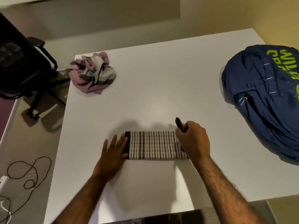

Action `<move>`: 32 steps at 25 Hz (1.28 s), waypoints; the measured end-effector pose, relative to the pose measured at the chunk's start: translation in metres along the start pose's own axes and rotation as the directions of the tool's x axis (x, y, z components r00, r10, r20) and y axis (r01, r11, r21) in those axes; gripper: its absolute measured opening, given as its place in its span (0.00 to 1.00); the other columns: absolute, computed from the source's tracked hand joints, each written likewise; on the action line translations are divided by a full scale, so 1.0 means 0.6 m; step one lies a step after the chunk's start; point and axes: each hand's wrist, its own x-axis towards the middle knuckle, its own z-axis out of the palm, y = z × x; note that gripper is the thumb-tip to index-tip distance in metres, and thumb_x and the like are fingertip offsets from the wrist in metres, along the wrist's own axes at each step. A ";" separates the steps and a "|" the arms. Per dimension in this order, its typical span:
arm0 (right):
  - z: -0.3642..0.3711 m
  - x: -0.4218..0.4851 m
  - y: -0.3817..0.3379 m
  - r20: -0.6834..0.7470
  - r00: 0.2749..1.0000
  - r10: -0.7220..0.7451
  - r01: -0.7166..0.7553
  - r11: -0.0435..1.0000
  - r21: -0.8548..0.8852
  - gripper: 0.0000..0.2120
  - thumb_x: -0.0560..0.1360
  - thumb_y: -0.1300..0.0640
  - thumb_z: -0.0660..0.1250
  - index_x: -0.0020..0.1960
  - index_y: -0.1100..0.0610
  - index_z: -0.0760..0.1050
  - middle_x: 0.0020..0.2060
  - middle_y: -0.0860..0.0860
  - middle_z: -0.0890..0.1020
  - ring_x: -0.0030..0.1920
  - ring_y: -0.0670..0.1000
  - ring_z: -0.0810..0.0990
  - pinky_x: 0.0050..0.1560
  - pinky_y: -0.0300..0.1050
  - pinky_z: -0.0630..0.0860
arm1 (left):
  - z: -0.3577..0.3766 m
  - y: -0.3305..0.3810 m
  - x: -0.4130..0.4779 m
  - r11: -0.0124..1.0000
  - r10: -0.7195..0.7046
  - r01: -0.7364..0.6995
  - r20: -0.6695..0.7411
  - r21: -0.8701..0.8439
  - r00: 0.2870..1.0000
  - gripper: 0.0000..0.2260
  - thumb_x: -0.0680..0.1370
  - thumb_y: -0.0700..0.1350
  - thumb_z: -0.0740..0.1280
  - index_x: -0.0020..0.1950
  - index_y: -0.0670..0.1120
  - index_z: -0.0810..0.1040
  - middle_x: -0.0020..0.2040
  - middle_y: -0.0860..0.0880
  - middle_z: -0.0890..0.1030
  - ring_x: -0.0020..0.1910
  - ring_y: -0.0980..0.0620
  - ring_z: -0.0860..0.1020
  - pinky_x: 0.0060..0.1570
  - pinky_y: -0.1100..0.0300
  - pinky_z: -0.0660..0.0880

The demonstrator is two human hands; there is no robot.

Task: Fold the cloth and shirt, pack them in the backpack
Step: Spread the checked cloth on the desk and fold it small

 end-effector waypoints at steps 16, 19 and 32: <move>0.294 -0.074 -0.142 0.135 0.990 -0.051 0.085 0.962 -0.260 0.14 0.81 0.43 0.61 0.47 0.53 0.74 0.38 0.45 0.78 0.39 0.49 0.77 0.39 0.45 0.75 | 0.019 -0.038 0.021 0.993 0.098 -0.095 -0.055 0.063 0.994 0.36 0.82 0.64 0.53 0.84 0.48 0.48 0.85 0.47 0.44 0.83 0.44 0.40 0.78 0.37 0.38; 0.304 -0.075 -0.125 0.077 0.990 -0.114 0.128 0.969 -0.213 0.15 0.83 0.47 0.59 0.44 0.54 0.75 0.36 0.46 0.78 0.37 0.50 0.77 0.35 0.45 0.71 | 0.017 -0.043 0.017 0.993 0.118 -0.113 -0.130 0.045 0.984 0.35 0.82 0.63 0.58 0.84 0.47 0.56 0.84 0.46 0.51 0.83 0.43 0.48 0.79 0.36 0.48; 0.286 -0.065 0.021 0.164 0.936 -0.311 0.348 0.763 -0.545 0.33 0.84 0.39 0.38 0.83 0.56 0.46 0.82 0.53 0.45 0.82 0.54 0.40 0.80 0.59 0.40 | 0.021 0.058 0.069 0.985 0.164 -0.141 -0.262 0.103 0.951 0.27 0.86 0.52 0.38 0.84 0.44 0.49 0.84 0.43 0.49 0.83 0.41 0.47 0.79 0.40 0.52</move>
